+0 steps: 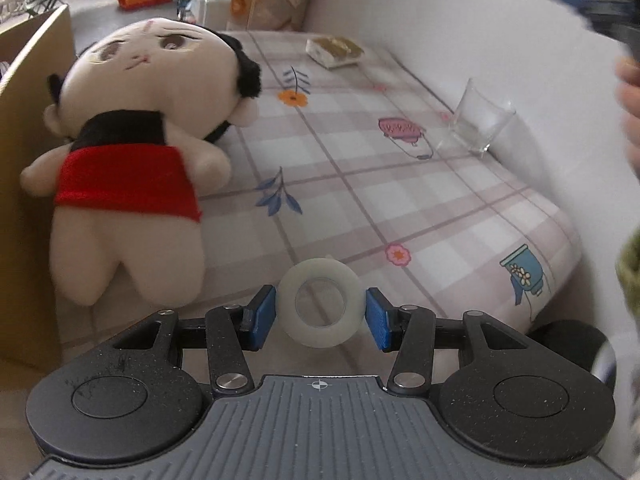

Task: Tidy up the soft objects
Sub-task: 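Lift the tape roll with the left tool while the right tool reaches the gold snack pack, then grasp the gold snack pack with the right tool and lift it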

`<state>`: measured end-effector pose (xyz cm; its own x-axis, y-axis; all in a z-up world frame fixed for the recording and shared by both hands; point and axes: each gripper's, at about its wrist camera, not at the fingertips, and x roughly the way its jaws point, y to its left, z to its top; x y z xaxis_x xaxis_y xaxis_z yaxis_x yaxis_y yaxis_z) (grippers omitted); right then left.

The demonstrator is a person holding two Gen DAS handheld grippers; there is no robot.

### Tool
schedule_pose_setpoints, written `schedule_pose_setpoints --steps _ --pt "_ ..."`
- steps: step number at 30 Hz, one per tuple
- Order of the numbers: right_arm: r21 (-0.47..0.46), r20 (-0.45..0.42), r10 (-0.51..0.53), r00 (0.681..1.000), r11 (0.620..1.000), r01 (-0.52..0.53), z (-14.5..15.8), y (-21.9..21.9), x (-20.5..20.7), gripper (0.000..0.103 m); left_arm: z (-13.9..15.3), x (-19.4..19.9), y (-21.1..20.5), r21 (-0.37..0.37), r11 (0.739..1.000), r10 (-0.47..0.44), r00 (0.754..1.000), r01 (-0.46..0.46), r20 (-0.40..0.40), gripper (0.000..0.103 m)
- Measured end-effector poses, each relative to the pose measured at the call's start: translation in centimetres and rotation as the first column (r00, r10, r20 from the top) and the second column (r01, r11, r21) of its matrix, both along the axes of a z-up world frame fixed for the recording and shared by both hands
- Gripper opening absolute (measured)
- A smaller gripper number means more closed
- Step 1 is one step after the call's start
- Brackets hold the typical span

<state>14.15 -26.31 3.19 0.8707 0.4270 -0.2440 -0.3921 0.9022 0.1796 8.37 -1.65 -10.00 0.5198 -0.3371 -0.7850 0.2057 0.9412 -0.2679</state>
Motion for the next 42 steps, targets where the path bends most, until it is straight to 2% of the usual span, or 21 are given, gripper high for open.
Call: schedule_pose_setpoints --steps 3,6,9,12,14,17,19,22,26,28,29,30,32,36,42 --pt "-0.045 -0.137 0.062 0.989 0.997 -0.068 -0.4 1.5 4.0 0.103 -0.4 -0.7 0.8 -0.008 1.000 0.010 1.000 -0.009 0.007 0.048" --pt "-0.098 -0.265 0.087 0.960 0.988 -0.116 -2.0 2.8 8.5 0.102 -0.7 -1.0 1.9 -0.025 0.999 0.029 1.000 -0.029 0.005 0.048" --pt "-0.161 -0.360 0.049 0.932 0.980 -0.114 -4.0 4.3 13.5 0.102 -0.8 -1.1 2.8 -0.027 0.999 0.031 0.999 -0.031 0.010 0.048" --pt "-0.329 -0.378 0.046 0.924 0.927 -0.181 -6.1 6.4 17.7 0.103 -0.9 -0.9 3.3 -0.031 0.999 0.032 0.999 -0.032 0.008 0.048" --pt "-0.424 -0.409 0.061 0.910 0.871 -0.249 -7.5 7.9 19.9 0.103 -0.9 -0.8 3.5 -0.033 0.999 0.032 0.999 -0.032 0.008 0.048" --pt "-0.550 -0.427 0.005 0.904 0.792 -0.264 -9.9 8.6 23.2 0.103 -1.0 -0.5 3.7 -0.044 0.999 0.030 1.000 -0.030 0.003 0.048" --pt "-0.582 -0.450 -0.023 0.893 0.765 -0.274 -11.3 8.8 25.0 0.103 -1.0 -0.5 3.6 -0.050 0.998 0.027 1.000 -0.027 0.000 0.048" --pt "-0.597 -0.490 -0.060 0.870 0.751 -0.284 -13.2 9.1 27.5 0.103 -1.0 -0.6 3.6 -0.049 0.999 0.021 1.000 -0.021 0.001 0.048" --pt "-0.612 -0.517 -0.099 0.851 0.738 -0.286 -15.3 9.3 29.3 0.103 -0.9 -0.8 3.9 -0.047 0.998 0.028 1.000 -0.027 0.002 0.048" --pt "-0.579 -0.528 -0.099 0.844 0.768 -0.272 -15.2 9.2 29.8 0.097 -0.9 -0.8 4.1 -0.041 0.999 0.034 0.999 -0.033 0.005 0.048" --pt "-0.556 -0.543 -0.102 0.834 0.788 -0.266 -15.1 9.0 29.8 0.085 -0.9 -0.8 4.1 -0.040 0.998 0.038 0.999 -0.038 0.006 0.048" --pt "-0.528 -0.559 -0.103 0.823 0.809 -0.258 -14.9 8.6 29.9 0.077 -1.0 -0.8 4.1 -0.039 0.998 0.042 0.999 -0.042 0.008 0.048" --pt "-0.501 -0.584 -0.132 0.801 0.835 -0.227 -14.6 8.2 29.8 0.077 -1.0 -0.8 4.2 -0.043 0.998 0.046 0.999 -0.046 0.010 0.048" --pt "-0.521 -0.599 -0.166 0.783 0.824 -0.224 -14.5 7.9 27.9 0.076 -1.1 -1.1 4.2 -0.037 0.998 0.041 0.999 -0.041 0.023 0.048" --pt "-0.532 -0.609 -0.095 0.787 0.785 -0.317 -13.4 8.0 22.0 0.076 -1.0 -1.6 4.1 -0.028 0.999 0.035 0.999 -0.034 0.036 0.048"
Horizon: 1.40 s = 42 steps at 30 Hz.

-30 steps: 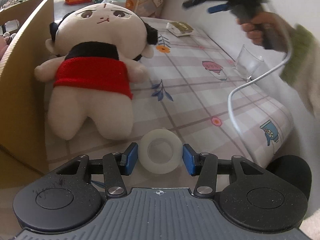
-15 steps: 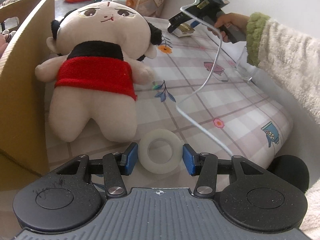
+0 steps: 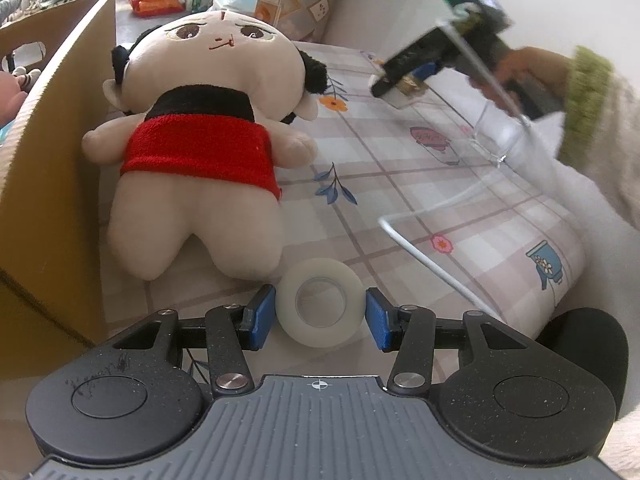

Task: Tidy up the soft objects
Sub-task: 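Grasp the gold snack pack with the right tool and lift it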

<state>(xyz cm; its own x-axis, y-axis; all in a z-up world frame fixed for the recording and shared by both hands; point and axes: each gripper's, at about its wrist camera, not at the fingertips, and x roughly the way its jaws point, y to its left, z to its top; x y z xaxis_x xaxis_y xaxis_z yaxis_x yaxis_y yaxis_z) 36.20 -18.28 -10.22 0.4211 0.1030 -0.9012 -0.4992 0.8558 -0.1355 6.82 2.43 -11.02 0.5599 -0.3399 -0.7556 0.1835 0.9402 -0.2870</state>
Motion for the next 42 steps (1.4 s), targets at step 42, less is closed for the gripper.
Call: schedule_pose_setpoints --steps 42 --pt "0.288 -0.131 -0.180 0.975 0.934 0.211 0.3 -0.3 -19.6 0.093 -0.4 -1.1 0.6 -0.066 0.998 0.011 1.000 -0.011 0.001 0.048"
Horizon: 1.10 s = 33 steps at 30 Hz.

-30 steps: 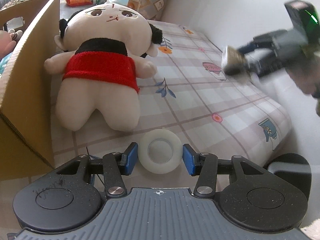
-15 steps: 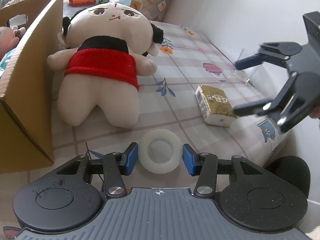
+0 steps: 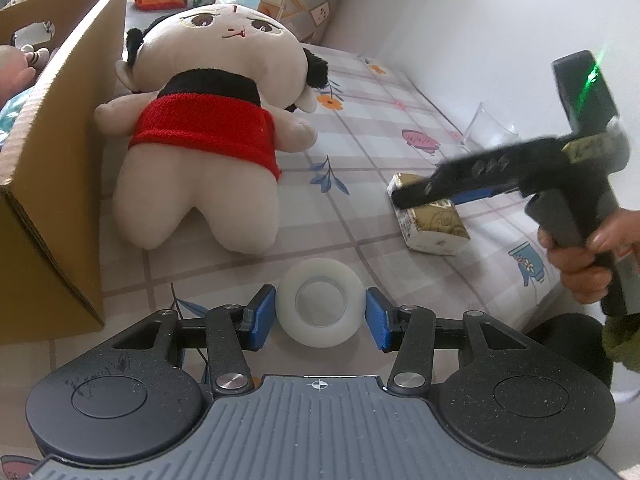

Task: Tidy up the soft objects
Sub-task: 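Grasp the gold snack pack with the right tool and lift it, then carry the tape roll in the left tool and snack pack in the right over the box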

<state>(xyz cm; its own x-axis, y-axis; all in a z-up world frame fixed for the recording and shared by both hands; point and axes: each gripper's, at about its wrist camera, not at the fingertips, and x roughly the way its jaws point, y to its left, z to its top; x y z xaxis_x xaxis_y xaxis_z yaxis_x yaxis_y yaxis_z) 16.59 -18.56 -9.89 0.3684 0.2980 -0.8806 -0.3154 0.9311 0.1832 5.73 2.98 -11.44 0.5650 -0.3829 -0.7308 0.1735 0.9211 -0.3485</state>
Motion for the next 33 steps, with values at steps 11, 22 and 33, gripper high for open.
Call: schedule_pose_setpoints --steps 11,22,33 --pt "-0.081 0.058 0.103 0.993 0.992 -0.098 -1.1 0.3 -1.6 0.071 0.1 0.0 -0.1 0.021 1.000 0.009 1.000 -0.009 0.004 0.048" --pt "0.094 0.175 0.038 0.984 0.994 -0.055 3.9 -2.4 -4.5 0.069 6.0 -3.8 2.2 -0.022 0.998 0.054 0.992 -0.052 0.112 0.047" --pt "0.262 0.437 0.213 0.874 0.899 -0.350 13.7 4.3 -7.7 0.069 15.1 -8.7 10.6 -0.082 0.959 0.285 0.907 -0.273 0.309 0.047"
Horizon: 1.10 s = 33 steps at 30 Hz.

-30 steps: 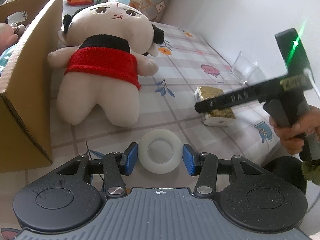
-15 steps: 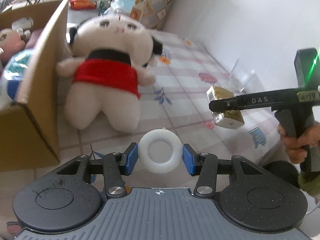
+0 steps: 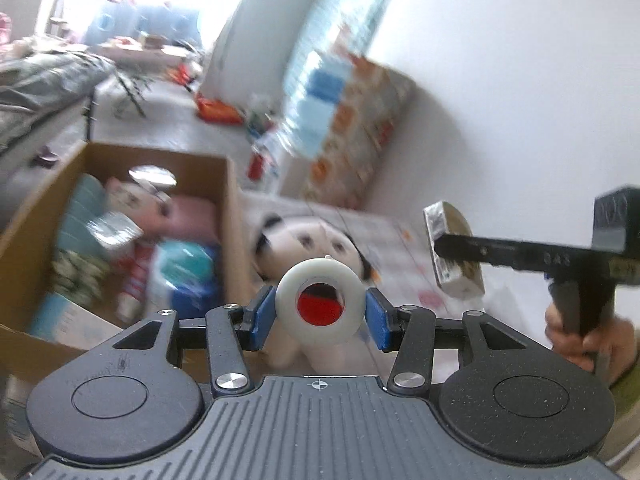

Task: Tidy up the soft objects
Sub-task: 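Carry the tape roll in the left tool and snack pack in the right over the box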

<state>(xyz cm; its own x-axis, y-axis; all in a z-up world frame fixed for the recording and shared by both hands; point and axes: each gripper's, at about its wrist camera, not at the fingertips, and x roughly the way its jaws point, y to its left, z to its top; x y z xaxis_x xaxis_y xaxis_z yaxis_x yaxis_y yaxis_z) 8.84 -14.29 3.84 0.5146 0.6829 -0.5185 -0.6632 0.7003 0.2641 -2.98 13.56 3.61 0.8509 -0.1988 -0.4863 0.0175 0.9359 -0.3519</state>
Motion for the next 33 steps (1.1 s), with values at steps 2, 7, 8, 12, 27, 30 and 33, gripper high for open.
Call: schedule_pose_setpoints --steps 2,7,8,12,27,30,33 --pt "0.051 0.020 0.057 0.998 0.997 -0.058 1.1 2.0 0.1 0.069 0.4 0.2 1.4 0.009 0.999 0.051 0.999 -0.051 0.010 0.047" --pt "0.149 0.028 0.171 0.985 0.974 -0.173 1.9 7.1 0.8 0.069 -1.0 2.6 5.2 -0.032 0.991 0.126 0.988 -0.129 -0.084 0.047" --pt "0.165 0.021 0.192 0.981 0.967 -0.193 1.8 8.3 1.3 0.069 -1.7 3.6 6.0 -0.049 0.990 0.126 0.985 -0.132 -0.119 0.047" --pt "0.189 -0.026 0.252 0.967 0.952 -0.242 1.1 11.9 2.8 0.069 -4.4 6.4 7.6 -0.093 0.986 0.112 0.966 -0.137 -0.235 0.047" --pt "0.179 -0.048 0.278 0.959 0.947 -0.266 -1.0 14.5 5.7 0.069 -11.0 12.4 7.7 -0.152 0.975 0.048 0.815 -0.165 -0.578 0.048" --pt "0.188 -0.045 0.277 0.960 0.946 -0.264 -1.1 14.1 6.1 0.069 -11.7 12.7 7.8 -0.156 0.967 0.070 0.795 -0.203 -0.603 0.048" --pt "0.193 -0.045 0.273 0.961 0.946 -0.260 -1.1 13.8 6.4 0.069 -12.4 12.7 8.1 -0.182 0.956 0.070 0.782 -0.230 -0.620 0.049"
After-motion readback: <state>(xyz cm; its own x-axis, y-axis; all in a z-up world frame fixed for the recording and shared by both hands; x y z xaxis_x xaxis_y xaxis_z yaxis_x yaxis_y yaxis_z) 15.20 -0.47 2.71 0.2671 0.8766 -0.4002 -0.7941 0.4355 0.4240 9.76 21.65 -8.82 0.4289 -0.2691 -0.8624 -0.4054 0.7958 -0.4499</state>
